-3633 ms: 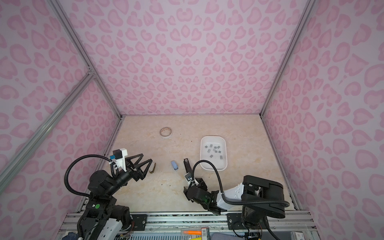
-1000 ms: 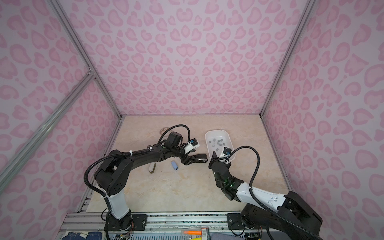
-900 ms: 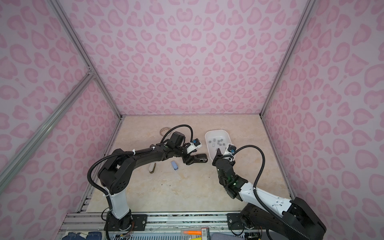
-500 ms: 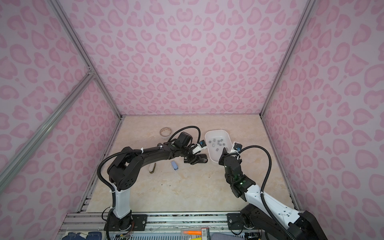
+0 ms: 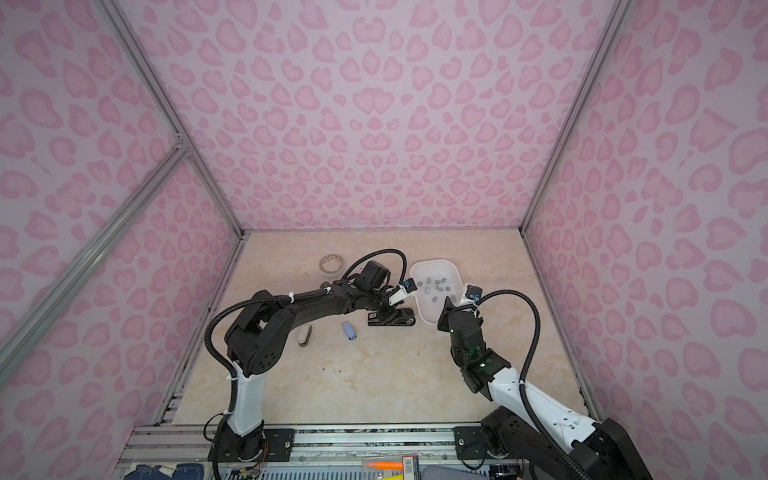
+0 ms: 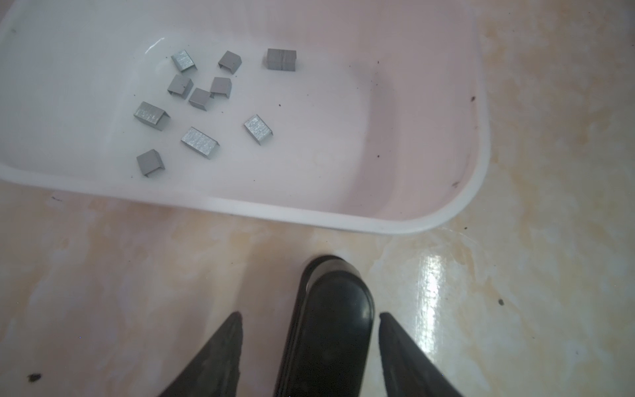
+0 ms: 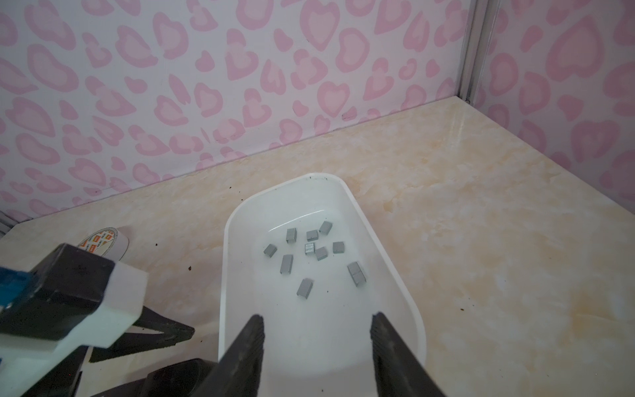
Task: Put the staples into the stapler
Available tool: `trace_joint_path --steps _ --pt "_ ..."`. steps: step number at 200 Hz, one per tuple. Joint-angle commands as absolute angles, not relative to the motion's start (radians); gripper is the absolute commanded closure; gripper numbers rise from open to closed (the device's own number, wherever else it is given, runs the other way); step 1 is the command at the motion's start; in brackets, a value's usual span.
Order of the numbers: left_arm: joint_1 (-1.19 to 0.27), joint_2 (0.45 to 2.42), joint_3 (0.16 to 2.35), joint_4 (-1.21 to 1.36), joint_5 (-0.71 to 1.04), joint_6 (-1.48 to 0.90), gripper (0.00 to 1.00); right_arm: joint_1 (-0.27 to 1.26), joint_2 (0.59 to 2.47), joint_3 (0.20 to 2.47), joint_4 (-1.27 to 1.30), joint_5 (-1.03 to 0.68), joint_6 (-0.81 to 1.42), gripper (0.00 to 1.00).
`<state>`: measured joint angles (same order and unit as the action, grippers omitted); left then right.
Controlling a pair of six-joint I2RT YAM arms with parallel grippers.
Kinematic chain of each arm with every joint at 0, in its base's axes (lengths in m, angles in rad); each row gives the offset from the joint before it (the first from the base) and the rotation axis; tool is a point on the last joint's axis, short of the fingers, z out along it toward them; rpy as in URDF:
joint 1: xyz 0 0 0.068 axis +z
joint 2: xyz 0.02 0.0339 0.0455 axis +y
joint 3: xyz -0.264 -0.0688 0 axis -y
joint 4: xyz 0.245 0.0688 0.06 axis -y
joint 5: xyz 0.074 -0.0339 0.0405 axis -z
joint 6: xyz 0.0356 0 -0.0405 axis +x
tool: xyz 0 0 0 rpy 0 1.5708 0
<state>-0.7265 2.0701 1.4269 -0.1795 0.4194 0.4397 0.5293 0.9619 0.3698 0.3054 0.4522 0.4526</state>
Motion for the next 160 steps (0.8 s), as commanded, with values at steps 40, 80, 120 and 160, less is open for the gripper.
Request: trace_joint_path --steps 40,80,120,160 --pt "-0.726 2.097 1.449 -0.221 0.402 0.446 0.47 0.525 0.943 0.36 0.319 0.431 0.46 0.48" --pt "-0.727 2.094 1.442 -0.225 0.391 0.445 0.53 0.526 0.922 0.353 0.318 0.42 0.464 0.47" --pt "-0.727 2.074 1.436 -0.221 0.406 0.448 0.79 0.525 0.91 0.345 0.312 0.398 0.472 0.46" --pt "-0.725 2.021 1.437 -0.22 0.311 0.424 0.96 0.525 0.905 0.339 0.314 0.334 0.472 0.45"
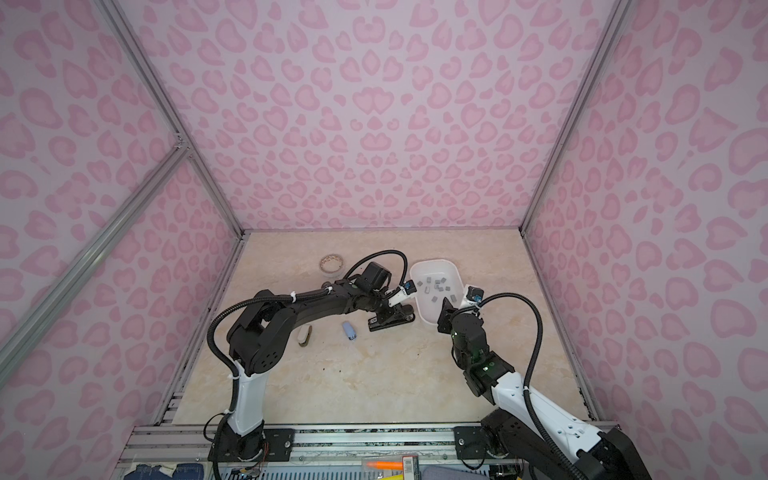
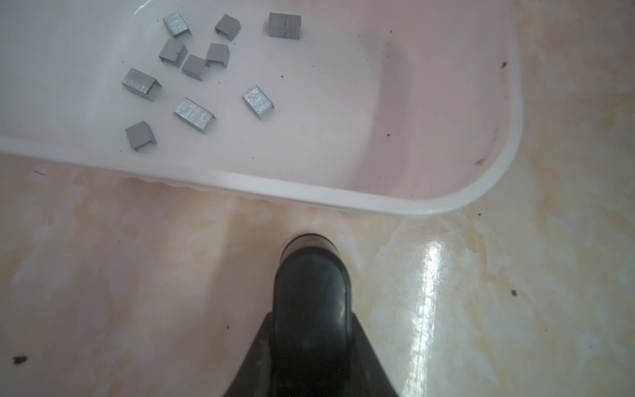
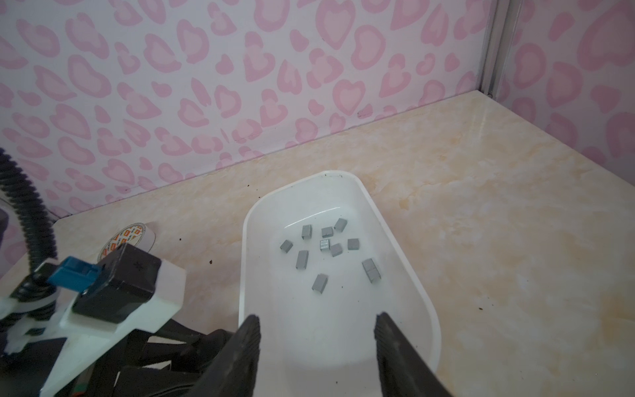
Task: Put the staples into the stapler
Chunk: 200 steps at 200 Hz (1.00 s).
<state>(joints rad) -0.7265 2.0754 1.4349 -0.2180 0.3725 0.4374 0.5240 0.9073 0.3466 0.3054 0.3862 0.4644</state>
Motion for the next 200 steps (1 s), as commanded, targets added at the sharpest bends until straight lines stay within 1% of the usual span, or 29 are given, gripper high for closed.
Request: trace_joint_path --steps 1,30,72,111,136,163,200 --pt "-0.725 2.019 1.436 -0.22 0.307 0.424 0.96 0.525 0.905 0.339 0.313 0.332 0.472 0.45" --pt "-0.725 1.912 1.386 -0.214 0.27 0.395 0.96 0.525 0.917 0.359 0.301 0.258 0.477 0.46" --pt "-0.725 1.71 1.24 -0.173 0.301 0.299 0.96 0.525 0.922 0.398 0.287 0.114 0.503 0.46" --pt "-0.726 1.568 1.126 -0.131 0.323 0.184 0.96 0.528 0.917 0.469 0.258 -0.071 0.523 0.47" --pt "-0.727 1.495 1.074 -0.11 0.339 0.128 0.96 0.531 0.936 0.47 0.288 -0.105 0.547 0.47" --pt "-0.731 1.429 1.021 -0.074 0.394 0.105 0.96 0.536 0.979 0.479 0.324 -0.149 0.553 0.48" --pt "-0.732 1.387 1.011 -0.061 0.411 0.07 0.96 0.604 1.039 0.519 0.333 -0.153 0.548 0.49"
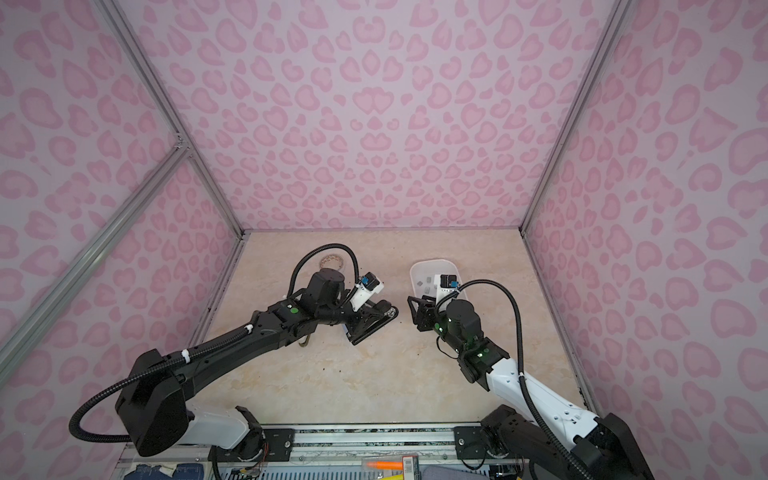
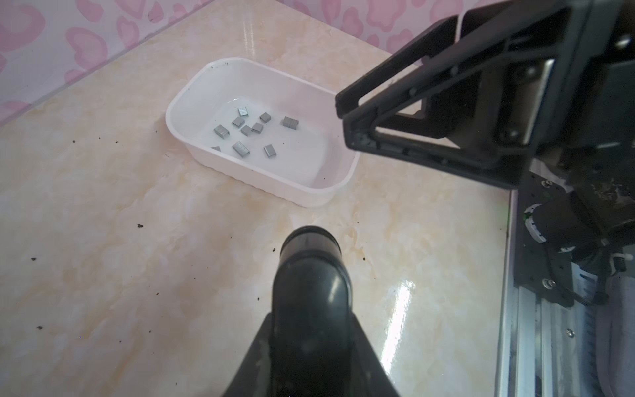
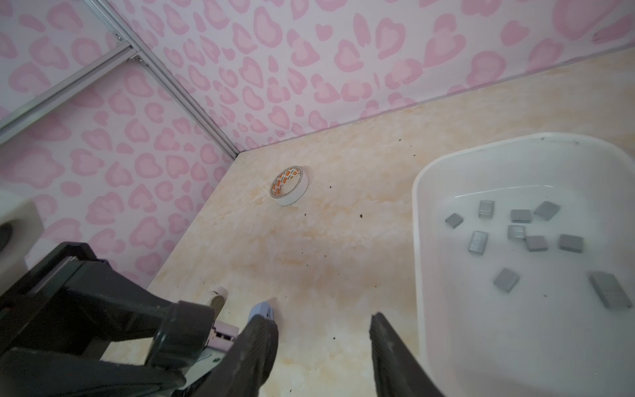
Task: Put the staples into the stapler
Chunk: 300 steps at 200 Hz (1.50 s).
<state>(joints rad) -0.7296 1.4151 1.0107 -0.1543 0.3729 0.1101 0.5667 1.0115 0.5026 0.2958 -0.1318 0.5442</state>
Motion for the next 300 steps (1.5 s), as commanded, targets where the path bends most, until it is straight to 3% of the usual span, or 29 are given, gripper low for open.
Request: trace_joint_path --steps 1,42,119,300 --pt "-0.732 1.387 1.011 -0.06 0.411 0.07 0.96 0.607 1.04 0.52 0.334 -0.151 0.548 0.49" --pt "-0.732 1.389 1.034 -0.044 0.415 0.052 0.96 0.644 1.08 0.516 0.336 -0.081 0.546 0.48" --pt "-0.732 1.402 1.063 0.004 0.43 0.067 0.96 0.647 1.162 0.48 0.393 -0.102 0.557 0.51" --pt "-0.686 1.257 0.924 0.183 0.53 0.08 0.96 0.683 1.192 0.4 0.506 -0.098 0.577 0.52"
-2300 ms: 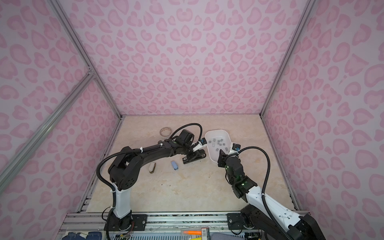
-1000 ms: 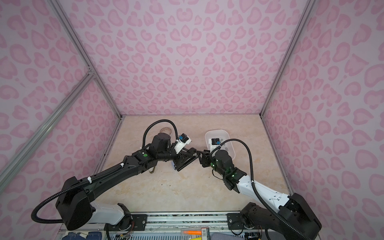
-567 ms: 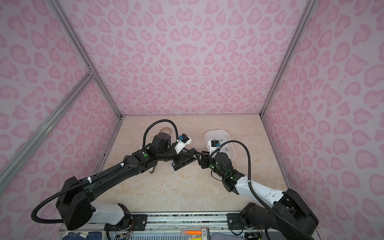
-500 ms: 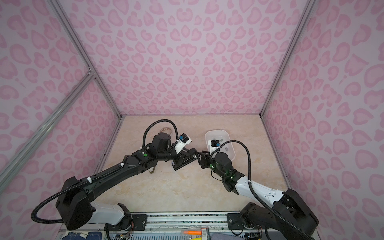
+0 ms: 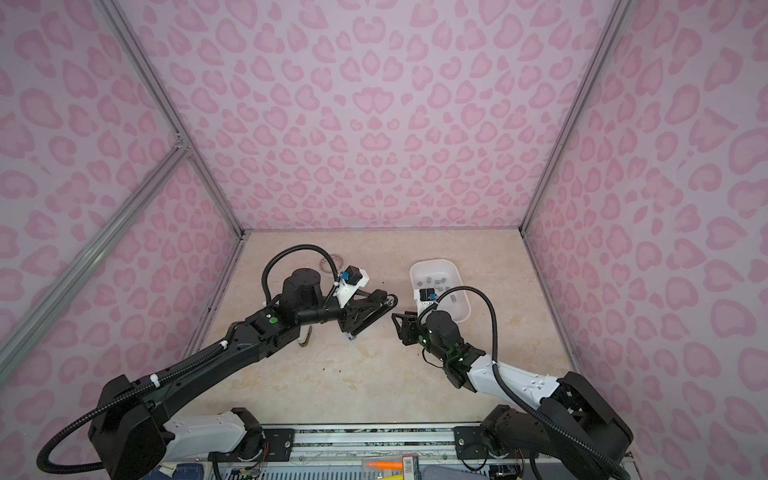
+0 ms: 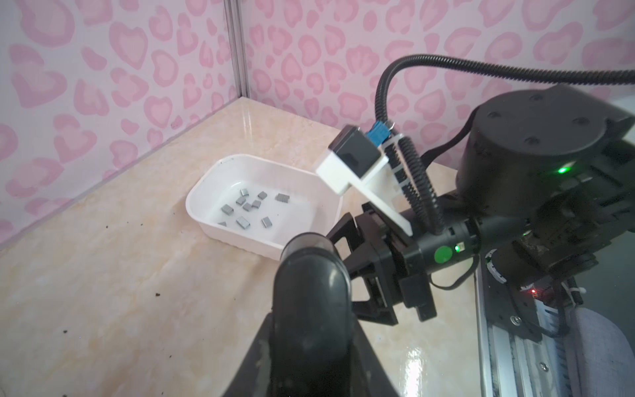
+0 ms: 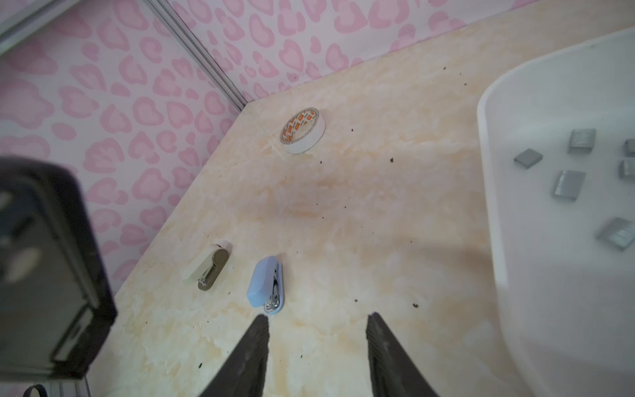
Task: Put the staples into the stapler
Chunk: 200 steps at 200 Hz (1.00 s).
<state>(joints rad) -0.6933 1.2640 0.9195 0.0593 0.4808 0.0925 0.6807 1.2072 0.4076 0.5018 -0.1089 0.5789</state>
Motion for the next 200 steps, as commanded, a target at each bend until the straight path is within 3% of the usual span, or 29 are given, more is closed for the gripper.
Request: trace_joint_path --steps 1,39,83,145,200 --pt "-0.685 1.256 0.924 0.181 0.53 0.08 0.96 0.684 1.19 0.4 0.504 -0.098 0.577 0.52" --pt "-0.666 1.222 0.868 0.184 0.56 0.137 0.96 0.672 1.003 0.388 0.368 0.0 0.51 0.42" --pt "-0.665 1.204 0.862 0.157 0.568 0.215 0.96 0.628 0.734 0.311 0.45 -0.078 0.678 0.24" --pt "-0.67 1.21 0.851 0.159 0.6 0.248 0.96 0.659 0.836 0.388 0.541 -0.2 0.77 0.28" --pt "-0.675 1.218 0.847 0.171 0.597 0.25 0.96 0.688 1.03 0.435 0.635 -0.256 0.831 0.43"
